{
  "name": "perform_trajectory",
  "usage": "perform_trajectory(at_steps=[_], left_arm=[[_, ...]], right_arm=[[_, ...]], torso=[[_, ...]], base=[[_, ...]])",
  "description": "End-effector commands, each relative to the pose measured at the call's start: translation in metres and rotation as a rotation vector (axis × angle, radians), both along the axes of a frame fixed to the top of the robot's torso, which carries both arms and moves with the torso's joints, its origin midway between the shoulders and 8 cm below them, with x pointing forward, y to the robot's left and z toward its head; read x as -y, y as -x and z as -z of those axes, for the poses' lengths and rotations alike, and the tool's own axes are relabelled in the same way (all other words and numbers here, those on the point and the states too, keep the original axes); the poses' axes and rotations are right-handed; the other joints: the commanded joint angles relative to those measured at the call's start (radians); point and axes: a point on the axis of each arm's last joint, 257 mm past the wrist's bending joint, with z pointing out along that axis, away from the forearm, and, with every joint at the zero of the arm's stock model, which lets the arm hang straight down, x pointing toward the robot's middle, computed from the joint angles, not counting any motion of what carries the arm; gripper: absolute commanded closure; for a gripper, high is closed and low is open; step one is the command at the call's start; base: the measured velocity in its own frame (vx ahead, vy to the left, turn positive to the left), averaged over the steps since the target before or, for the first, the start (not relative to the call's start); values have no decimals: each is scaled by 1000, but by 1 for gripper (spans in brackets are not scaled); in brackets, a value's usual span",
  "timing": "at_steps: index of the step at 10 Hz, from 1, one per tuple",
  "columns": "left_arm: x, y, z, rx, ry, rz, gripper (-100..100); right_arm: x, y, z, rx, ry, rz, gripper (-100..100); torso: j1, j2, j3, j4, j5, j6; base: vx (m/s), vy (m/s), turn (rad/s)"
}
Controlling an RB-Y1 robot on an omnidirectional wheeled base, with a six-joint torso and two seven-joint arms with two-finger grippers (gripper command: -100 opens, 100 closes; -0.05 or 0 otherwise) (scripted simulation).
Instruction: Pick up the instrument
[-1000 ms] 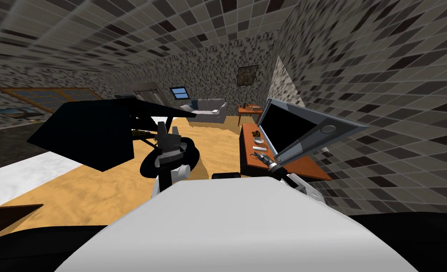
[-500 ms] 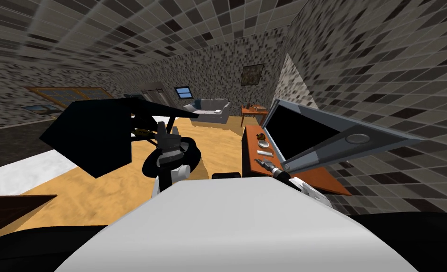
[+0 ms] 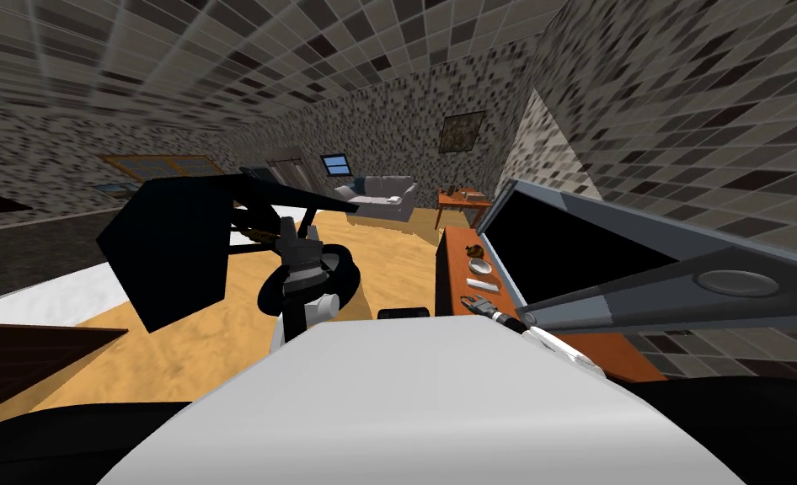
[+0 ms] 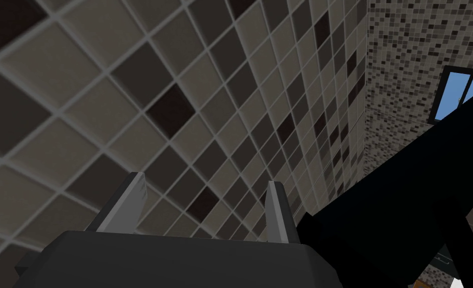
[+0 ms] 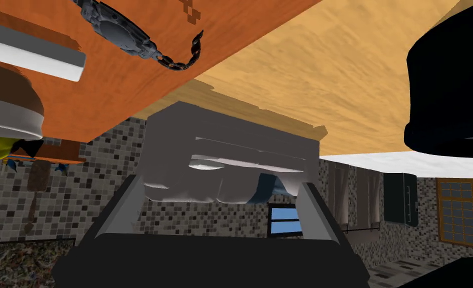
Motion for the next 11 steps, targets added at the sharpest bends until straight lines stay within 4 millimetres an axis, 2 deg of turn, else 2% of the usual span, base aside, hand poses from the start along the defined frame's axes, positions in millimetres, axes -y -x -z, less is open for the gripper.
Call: perform_trajectory(at_steps=[1, 4, 5, 8, 11], left_arm=[[0, 0, 0, 0, 0, 0, 0], [0, 0, 0, 0, 0, 0, 0], [0, 0, 0, 0, 0, 0, 0], [0, 0, 0, 0, 0, 0, 0], [0, 0, 0, 0, 0, 0, 0]], right_arm=[[8, 8, 9, -28, 44, -25, -100], [26, 58, 45, -147, 195, -135, -100], [26, 59, 45, -149, 199, -139, -100], [38, 102, 69, -245, 304, -243, -100], [41, 139, 87, -317, 366, -328, -100]], torso=[[0, 0, 0, 0, 0, 0], [-2, 1, 0, 0, 0, 0], [-2, -1, -1, 0, -1, 0], [-1, 2, 1, 0, 0, 0], [0, 3, 2, 1, 0, 0]], base=[[100, -40, 34], [124, -56, 113], [99, -41, 32], [94, -54, 74], [57, -36, 44]])
